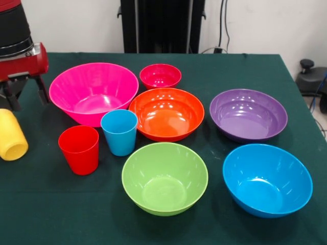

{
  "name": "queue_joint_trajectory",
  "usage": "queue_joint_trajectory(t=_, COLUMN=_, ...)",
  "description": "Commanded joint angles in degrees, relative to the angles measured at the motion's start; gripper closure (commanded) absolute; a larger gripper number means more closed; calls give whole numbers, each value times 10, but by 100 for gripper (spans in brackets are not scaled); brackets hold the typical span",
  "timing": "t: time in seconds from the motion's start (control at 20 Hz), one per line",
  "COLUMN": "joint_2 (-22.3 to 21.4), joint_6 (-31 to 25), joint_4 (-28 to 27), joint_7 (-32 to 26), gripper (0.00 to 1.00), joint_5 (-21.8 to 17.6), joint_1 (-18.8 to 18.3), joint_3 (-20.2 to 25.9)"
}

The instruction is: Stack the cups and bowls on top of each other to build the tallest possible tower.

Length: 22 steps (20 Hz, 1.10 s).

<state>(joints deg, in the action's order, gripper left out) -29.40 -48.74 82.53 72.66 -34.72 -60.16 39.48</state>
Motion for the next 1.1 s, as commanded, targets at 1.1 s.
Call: queue_joint_trajectory(t=1.1, joint_2=6, joint_6=-73, joint_4=-51, joint_7=-82, gripper=0, joint_5=-7, joint_1=58, joint_3=2)
